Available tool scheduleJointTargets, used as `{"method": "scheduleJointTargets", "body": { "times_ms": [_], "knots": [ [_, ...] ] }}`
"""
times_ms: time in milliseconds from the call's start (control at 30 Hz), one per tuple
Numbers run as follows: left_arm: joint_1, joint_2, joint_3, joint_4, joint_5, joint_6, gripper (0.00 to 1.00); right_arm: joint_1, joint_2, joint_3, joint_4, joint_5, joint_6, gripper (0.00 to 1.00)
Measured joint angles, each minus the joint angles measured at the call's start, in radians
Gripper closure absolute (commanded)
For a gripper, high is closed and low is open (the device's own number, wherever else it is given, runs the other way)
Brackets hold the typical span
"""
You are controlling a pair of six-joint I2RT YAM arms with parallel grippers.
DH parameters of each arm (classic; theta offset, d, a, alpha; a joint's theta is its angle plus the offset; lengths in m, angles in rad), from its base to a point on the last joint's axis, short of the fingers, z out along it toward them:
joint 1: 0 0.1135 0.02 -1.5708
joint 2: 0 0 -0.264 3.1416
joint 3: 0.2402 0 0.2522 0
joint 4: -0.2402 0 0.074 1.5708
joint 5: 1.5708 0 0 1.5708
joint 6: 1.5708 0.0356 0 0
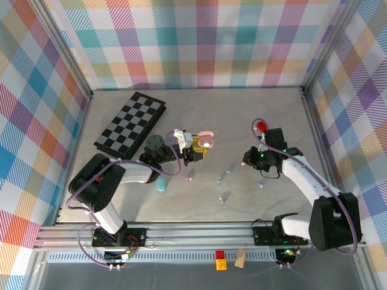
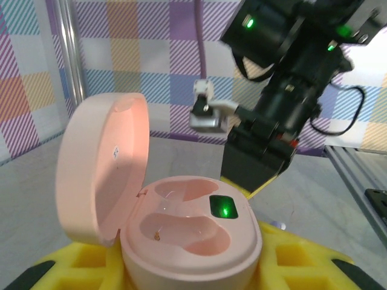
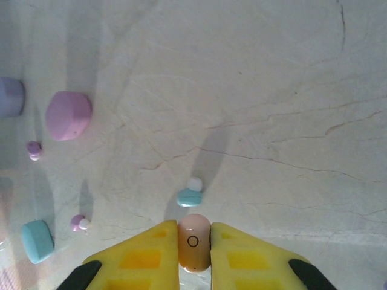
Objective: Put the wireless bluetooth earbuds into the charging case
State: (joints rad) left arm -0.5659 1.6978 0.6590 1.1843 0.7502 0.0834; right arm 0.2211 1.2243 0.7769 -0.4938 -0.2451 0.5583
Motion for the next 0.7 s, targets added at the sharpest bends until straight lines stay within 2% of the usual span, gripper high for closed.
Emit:
{"method": "scheduleJointTargets", "body": {
  "times_ms": [400,700],
  "knots": [
    [0.0,0.058,0.037,0.027,-0.037,-0.008,0.72,0.191,-0.045,0.17,-0.049,0.032,0.006,0.83],
    [-0.002,0.059,0.038,0.026,-0.056,0.018,0.72,0.365,0.004,0.335,-0.033,0.079,-0.016,0.83]
  ]
}}
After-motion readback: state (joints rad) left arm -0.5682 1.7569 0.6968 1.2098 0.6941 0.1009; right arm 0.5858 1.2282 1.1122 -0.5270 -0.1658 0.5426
